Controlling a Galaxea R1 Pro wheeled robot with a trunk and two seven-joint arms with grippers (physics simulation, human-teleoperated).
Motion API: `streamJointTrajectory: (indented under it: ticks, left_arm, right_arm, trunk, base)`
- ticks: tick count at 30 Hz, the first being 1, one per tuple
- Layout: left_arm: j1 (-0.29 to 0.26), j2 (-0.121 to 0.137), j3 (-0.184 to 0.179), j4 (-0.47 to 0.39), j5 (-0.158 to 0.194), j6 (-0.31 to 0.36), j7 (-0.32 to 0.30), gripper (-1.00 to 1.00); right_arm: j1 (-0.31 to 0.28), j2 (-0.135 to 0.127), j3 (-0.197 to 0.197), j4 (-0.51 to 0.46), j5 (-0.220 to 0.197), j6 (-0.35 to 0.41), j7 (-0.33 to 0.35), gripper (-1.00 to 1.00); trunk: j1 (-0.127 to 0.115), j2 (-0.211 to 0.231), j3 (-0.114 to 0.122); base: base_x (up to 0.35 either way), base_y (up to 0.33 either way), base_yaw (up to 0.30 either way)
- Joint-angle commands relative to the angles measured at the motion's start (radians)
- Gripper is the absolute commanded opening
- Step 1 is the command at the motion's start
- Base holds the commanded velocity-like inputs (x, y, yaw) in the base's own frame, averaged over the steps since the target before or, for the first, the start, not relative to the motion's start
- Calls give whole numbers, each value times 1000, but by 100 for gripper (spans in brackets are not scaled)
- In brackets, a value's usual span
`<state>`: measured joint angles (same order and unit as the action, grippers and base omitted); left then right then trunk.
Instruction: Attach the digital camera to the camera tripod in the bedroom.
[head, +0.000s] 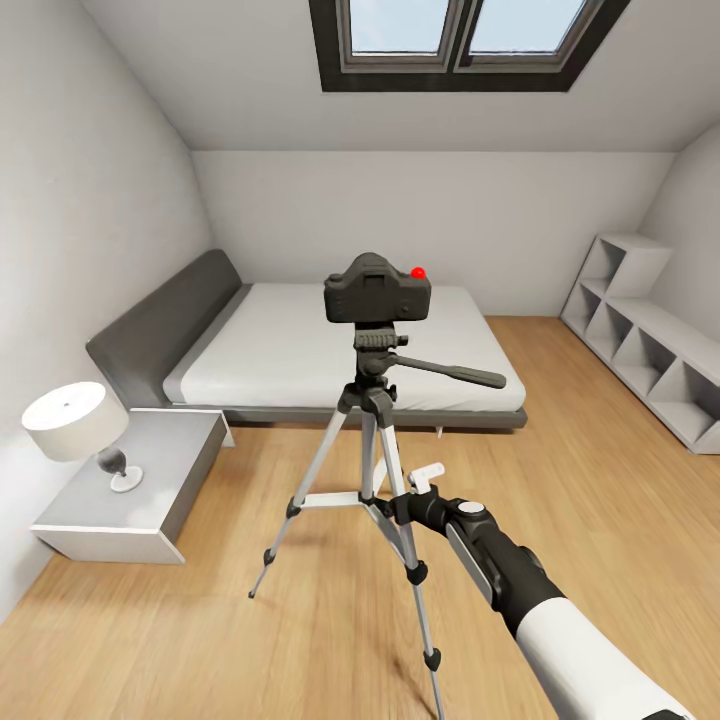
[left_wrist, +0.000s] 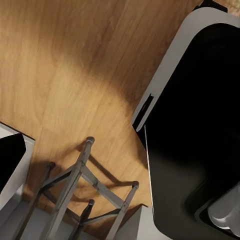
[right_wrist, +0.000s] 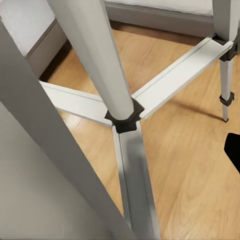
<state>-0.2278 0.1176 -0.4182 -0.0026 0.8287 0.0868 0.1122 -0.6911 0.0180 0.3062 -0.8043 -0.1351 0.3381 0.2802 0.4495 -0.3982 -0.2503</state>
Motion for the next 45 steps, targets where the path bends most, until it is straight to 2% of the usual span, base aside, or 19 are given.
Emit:
streamJointTrajectory:
  ticks: [1, 13, 24, 45]
  left_arm:
    - [-1, 0, -8, -1, 7, 4, 3, 100]
    - [-1, 0, -8, -1, 7, 3, 3, 100]
    - [-1, 1, -8, -3, 6, 1, 3, 100]
    - [-1, 2, -7, -8, 5, -2, 1, 100]
  right_arm:
    - [-1, -1, 1, -1, -10, 7, -1, 100]
    - [-1, -13, 3, -10, -10, 11, 26, 100]
    - [-1, -84, 46, -23, 9, 4, 213, 100]
    - [-1, -163, 57, -62, 14, -2, 284, 100]
  trunk:
    - [1, -2, -2]
    - [1, -2, -2]
    - [1, -2, -2]
    - [1, -2, -2]
  base:
    - [0, 0, 0]
    - [0, 0, 0]
    - [0, 0, 0]
    - [0, 0, 0]
